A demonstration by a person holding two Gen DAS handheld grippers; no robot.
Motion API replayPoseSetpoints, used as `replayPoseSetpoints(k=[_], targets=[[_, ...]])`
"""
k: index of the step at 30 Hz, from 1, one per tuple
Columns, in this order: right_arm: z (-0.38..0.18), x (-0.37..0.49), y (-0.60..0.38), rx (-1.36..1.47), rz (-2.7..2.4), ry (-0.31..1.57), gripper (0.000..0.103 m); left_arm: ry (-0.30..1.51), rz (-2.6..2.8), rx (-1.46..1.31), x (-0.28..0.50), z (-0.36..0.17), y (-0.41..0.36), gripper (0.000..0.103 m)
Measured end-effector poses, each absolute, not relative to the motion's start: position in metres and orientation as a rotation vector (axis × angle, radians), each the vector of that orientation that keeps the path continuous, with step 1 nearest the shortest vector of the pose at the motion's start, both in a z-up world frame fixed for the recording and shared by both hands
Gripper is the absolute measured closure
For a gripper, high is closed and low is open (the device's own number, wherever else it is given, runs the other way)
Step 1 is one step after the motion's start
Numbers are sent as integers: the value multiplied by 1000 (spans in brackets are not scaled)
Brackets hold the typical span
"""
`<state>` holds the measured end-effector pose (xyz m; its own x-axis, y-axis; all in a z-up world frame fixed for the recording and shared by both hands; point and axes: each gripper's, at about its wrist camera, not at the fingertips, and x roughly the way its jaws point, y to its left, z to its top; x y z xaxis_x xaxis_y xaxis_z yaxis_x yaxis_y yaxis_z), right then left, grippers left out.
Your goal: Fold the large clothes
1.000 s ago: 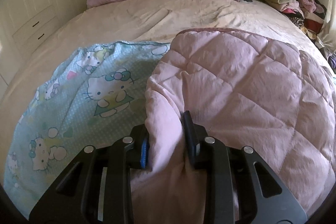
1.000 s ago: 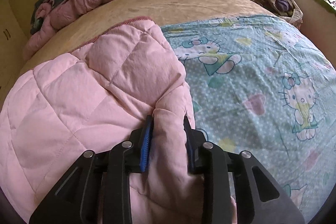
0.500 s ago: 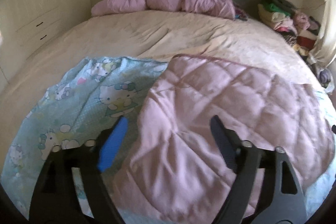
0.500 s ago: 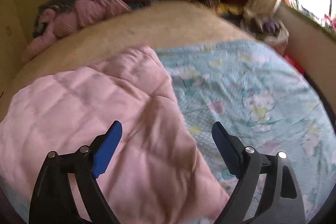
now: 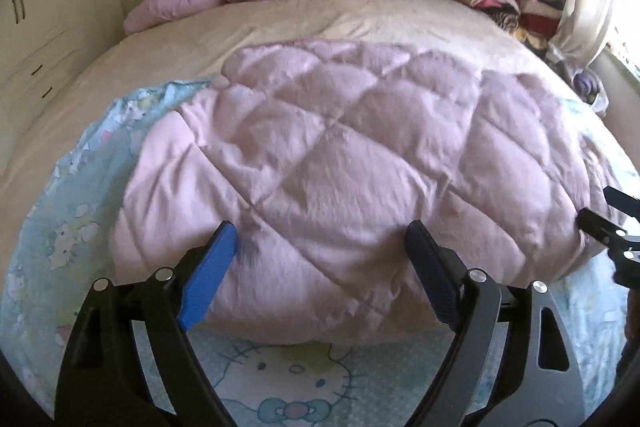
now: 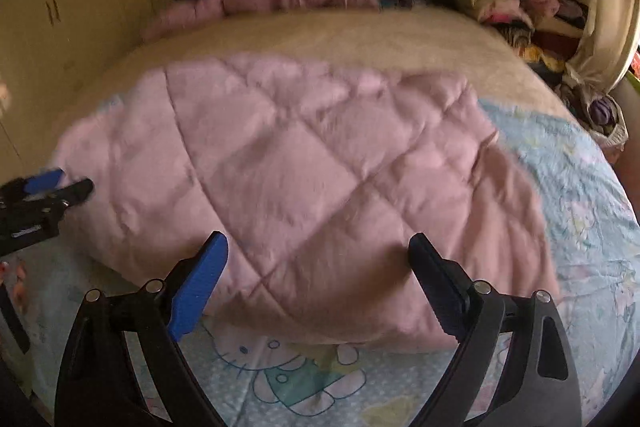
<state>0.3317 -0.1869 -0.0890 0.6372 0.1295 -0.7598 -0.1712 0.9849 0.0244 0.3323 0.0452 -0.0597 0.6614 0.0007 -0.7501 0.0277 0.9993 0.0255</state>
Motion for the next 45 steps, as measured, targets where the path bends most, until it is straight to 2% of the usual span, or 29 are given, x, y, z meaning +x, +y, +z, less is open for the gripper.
replayPoseSetpoints(k=[4,16,20,23,30,45], targets=[[-107,351,-188,-13,170,926,4,875,-18,12,342,-71,50,15],[-125,380,-182,12,166,951,4,913,-47,-35,351,-85,59,14],[-107,368,-194,30,206,952,4,892,-47,-72,341,-70,66,14],[-89,347,-210,87,210,899,4,860,-40,-79,329,-58,67,10],[-67,305,-263,257,207,845,4,796,-5,-75,303,-31,74,10],[-106,271,-329,491,115,937,4,826,86,-200,271,-41,117,10]])
